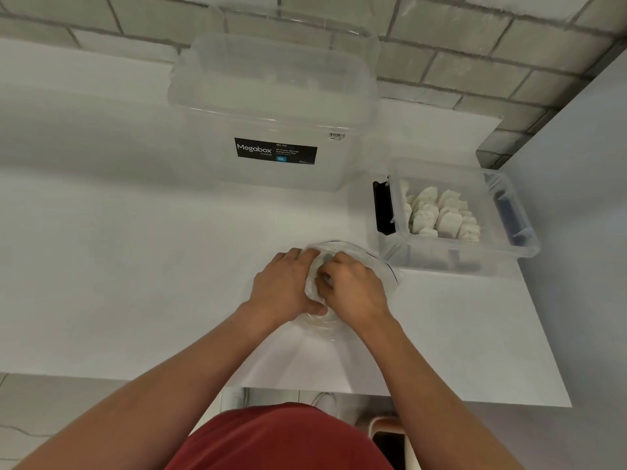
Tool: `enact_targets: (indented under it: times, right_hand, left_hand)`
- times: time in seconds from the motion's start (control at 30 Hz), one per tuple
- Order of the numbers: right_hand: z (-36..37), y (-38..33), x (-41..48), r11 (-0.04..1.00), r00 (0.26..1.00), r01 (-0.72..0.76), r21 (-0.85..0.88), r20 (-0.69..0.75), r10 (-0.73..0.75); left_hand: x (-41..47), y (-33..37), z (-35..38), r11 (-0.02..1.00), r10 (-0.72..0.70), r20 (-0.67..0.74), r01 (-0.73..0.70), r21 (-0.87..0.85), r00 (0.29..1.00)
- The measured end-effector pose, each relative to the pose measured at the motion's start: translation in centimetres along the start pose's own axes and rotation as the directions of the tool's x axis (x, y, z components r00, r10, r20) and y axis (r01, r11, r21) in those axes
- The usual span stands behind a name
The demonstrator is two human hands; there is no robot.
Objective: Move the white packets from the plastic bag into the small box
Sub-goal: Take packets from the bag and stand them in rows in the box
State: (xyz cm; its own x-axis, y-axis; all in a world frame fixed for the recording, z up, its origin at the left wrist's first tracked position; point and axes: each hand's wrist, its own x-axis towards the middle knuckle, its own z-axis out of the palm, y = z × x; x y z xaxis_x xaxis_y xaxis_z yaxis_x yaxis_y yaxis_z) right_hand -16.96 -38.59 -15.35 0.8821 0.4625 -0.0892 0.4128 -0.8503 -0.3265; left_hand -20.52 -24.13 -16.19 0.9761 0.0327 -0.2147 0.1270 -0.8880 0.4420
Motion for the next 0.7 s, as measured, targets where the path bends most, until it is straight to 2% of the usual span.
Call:
enact_targets:
  times: [0.17, 0.33, 0.37, 0.47, 0.53, 0.7]
  right_hand:
    - [-0.5, 0.6, -0.6, 1.0, 0.996, 0.006, -0.024, -0.092, -0.008]
    - [-1.3, 2.3, -2.5, 0.994, 0.973, 0.036, 0.099, -0.229, -0.013]
    - [-1.3, 2.5, -2.8, 0.994, 0.977, 0.05, 0.102, -0.213, -0.027]
    - [-0.8, 2.9, -3.3, 0.998, 0.999, 0.051, 0.036, 0.005, -0.052]
    - [-0.8, 3.0, -3.5, 0.999, 0.996, 0.04, 0.01, 0.08, -0.04]
    - [-1.0, 2.3, -2.0, 0.997, 0.997, -0.06, 0.052, -0.051, 0.063]
  left_hand:
    - [-0.1, 0.1, -0.1, 1.0, -0.006, 0.007, 0.006, 0.007, 1.0]
    - [-0.2, 0.0, -0.2, 1.0, -0.001, 0.012, 0.001, 0.012, 1.0]
    - [-0.2, 0.0, -0.2, 1.0, 0.003, 0.013, -0.003, 0.017, 1.0]
    - [-0.2, 0.1, -0.3, 0.999, 0.01, 0.006, -0.011, 0.031, 1.0]
    - [-0.2, 0.1, -0.3, 0.999, 0.012, 0.003, -0.013, 0.034, 1.0]
    - [-0.2, 0.1, -0.4, 0.999, 0.016, 0.01, -0.017, 0.039, 1.0]
